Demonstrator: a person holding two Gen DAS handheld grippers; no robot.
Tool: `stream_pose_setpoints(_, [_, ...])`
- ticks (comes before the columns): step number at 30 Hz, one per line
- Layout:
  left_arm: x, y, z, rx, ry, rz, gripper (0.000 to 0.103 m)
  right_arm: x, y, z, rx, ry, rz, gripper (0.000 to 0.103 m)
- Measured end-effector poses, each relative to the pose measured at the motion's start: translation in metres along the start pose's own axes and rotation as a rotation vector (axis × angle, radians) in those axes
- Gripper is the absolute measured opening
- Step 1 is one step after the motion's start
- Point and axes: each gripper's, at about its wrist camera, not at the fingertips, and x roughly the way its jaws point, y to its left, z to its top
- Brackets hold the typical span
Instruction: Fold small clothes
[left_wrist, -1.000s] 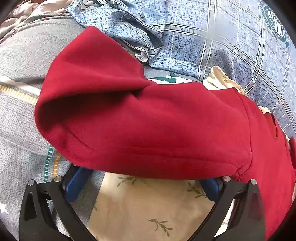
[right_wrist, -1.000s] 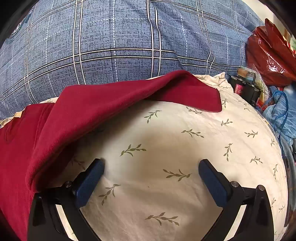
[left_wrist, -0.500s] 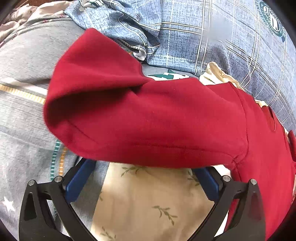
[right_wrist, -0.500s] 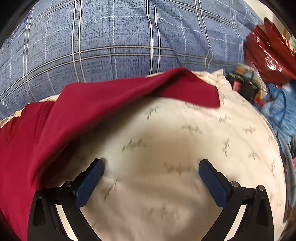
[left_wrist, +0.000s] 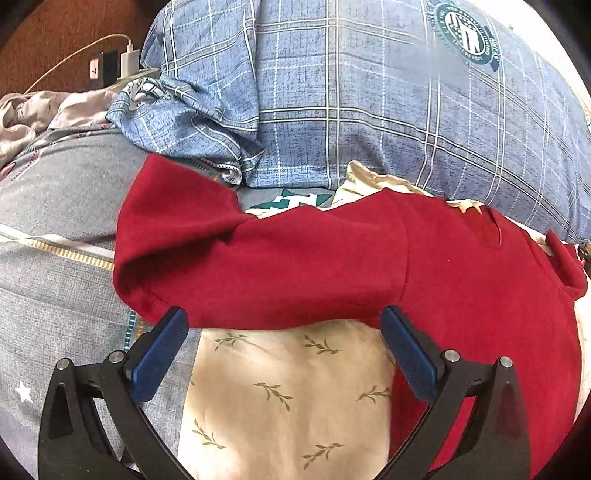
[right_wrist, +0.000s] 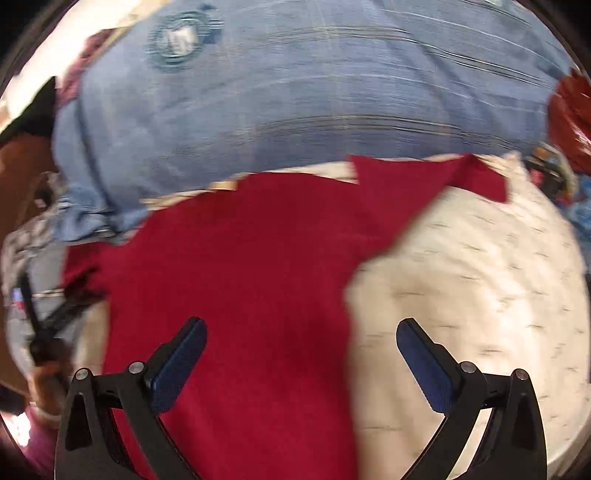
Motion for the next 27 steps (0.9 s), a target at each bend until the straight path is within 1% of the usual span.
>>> stream_pose_setpoints(1, [0.003,0.0,0.002,0.001,0.002,-0.003,0.103,0.001,0.016,0.002,-0.017,-0.011,0.022,0.103])
stream_pose_setpoints(4, [0.003,0.001,0.004,0.003,-0.005,-0.002,0.103,0.017,0.056,0.003,-0.073,-0.024,0.035,0.103])
stream_pose_setpoints(8, [0.004,0.003,0.005,-0.002,-0.021,0.004,0.103,0.04,0.095,0.007,-0.089,-0.016,0.078,0.103])
stream_pose_setpoints(10, [0.004,0.003,0.006,0.002,-0.022,0.006,0.103,0.051,0.111,0.007,-0.102,-0.016,0.072,0.101])
stream_pose_setpoints(12, [0.005,0.004,0.006,0.005,-0.019,0.006,0.103,0.062,0.125,0.007,-0.137,-0.022,0.035,0.101])
stream_pose_setpoints(14, [0.005,0.004,0.007,0.005,-0.023,0.002,0.103,0.065,0.13,0.007,-0.155,-0.029,0.019,0.099])
stream_pose_setpoints(16, [0.005,0.005,0.007,0.005,-0.028,0.003,0.103,0.07,0.138,0.006,-0.166,-0.043,0.037,0.097])
stream_pose_setpoints(19, [0.006,0.006,0.008,0.006,-0.024,0.004,0.103,0.08,0.145,0.003,-0.157,-0.029,0.056,0.097])
stream_pose_setpoints(27, [0.011,0.005,0.008,0.011,-0.011,0.016,0.103,0.09,0.154,-0.002,-0.158,-0.009,0.07,0.097])
